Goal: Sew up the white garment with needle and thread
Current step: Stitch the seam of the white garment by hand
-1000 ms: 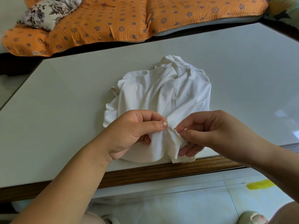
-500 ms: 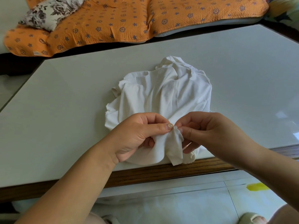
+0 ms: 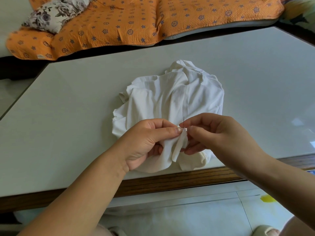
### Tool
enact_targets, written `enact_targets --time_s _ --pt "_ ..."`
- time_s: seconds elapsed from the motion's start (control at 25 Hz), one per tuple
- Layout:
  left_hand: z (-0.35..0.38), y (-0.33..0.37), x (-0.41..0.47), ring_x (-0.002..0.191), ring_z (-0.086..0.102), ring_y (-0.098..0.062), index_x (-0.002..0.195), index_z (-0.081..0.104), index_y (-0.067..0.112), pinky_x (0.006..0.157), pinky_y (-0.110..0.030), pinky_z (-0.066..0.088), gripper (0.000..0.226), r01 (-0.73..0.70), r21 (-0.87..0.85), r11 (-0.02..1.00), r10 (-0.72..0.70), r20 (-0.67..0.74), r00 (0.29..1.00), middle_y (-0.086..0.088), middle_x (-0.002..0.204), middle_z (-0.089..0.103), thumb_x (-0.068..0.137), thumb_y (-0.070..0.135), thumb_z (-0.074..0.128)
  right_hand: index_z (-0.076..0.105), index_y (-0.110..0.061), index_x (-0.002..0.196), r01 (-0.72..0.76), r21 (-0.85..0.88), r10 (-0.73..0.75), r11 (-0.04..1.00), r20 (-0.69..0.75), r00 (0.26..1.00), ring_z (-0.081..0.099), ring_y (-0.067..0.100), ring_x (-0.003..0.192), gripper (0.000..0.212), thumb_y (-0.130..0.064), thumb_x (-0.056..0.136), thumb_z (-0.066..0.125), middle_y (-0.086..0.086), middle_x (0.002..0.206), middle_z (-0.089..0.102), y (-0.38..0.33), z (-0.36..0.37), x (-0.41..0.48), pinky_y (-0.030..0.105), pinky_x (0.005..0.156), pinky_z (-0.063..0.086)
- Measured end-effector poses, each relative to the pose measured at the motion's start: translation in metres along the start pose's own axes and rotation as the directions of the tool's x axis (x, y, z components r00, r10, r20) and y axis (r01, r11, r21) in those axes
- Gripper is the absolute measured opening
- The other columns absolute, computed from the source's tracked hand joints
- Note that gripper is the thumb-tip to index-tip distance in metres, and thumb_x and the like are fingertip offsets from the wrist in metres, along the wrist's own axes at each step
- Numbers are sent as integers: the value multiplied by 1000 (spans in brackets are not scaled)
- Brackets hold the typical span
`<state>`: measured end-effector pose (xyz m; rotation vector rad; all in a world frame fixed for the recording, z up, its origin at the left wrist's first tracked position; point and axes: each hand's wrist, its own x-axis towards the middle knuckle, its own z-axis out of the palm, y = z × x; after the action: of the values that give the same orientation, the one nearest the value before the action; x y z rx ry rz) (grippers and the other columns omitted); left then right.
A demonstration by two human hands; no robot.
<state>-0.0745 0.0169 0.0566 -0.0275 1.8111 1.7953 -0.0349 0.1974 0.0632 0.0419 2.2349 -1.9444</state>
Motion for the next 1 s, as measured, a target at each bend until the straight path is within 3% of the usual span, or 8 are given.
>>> enact_targets --time_s 0.16,0.32,0.48,0.56,0.64,0.76,0.88,1.0 --pt "1 1 -2 52 53 -3 77 69 17 45 -14 40 14 -2 26 1000 2 2 1000 6 63 63 66 25 72 75 -19 85 48 -32 -48 998 -8 999 71 16 60 10 -16 90 67 4 69 74 -2 4 0 27 59 60" --pt "1 0 -1 52 52 -3 75 69 18 45 -14 39 11 2 38 999 -1 -17 1000 7 62 63 68 23 74 72 -21 87 91 -107 -108 990 -167 980 60 12 50 10 -24 93 64 -7 83 75 -3 -6 12 21 45 43" --pt "0 -1 0 54 53 -5 73 66 18 45 -15 39 7 -5 36 999 6 -29 1000 6 64 62 75 18 73 61 -12 90 -28 298 83 954 -174 981 47 11 46 13 -15 100 53 3 89 77 -10 -24 29 18 42 36" --pt "1 -1 0 52 50 -5 72 64 18 44 -15 39 10 -15 44 999 16 -21 1000 6 61 59 80 15 70 56 -8 93 -64 542 156 838 -126 980 62 13 50 12 -9 101 47 9 84 77 -14 -30 36 17 41 45" --pt "2 0 -1 51 49 -5 70 62 18 45 -15 38 11 -25 53 998 26 -3 1000 6 59 56 78 16 70 54 -4 94 -28 633 153 773 -144 978 75 25 69 14 -4 102 42 14 79 74 -14 -35 43 24 55 58" --pt "1 1 -3 49 49 -4 68 62 19 45 -15 38 11 -37 59 998 35 23 999 6 58 56 75 17 70 53 -5 96 80 510 74 856 -273 959 74 34 88 12 -5 103 43 17 80 72 -10 -39 54 40 80 61" --pt "-1 2 -4 50 50 -3 66 63 19 45 -14 39 9 -42 66 997 39 46 998 7 57 56 70 22 71 55 -13 95 119 184 -37 976 -394 918 74 24 89 10 -15 102 48 9 82 76 -2 -44 62 42 92 57" --pt "-2 1 -4 50 49 -4 69 62 17 45 -14 38 10 -39 87 995 34 57 998 7 56 55 72 21 70 55 -24 90 121 -154 -177 981 -434 883 72 10 89 13 -21 101 49 -6 77 76 5 -49 68 38 95 53"
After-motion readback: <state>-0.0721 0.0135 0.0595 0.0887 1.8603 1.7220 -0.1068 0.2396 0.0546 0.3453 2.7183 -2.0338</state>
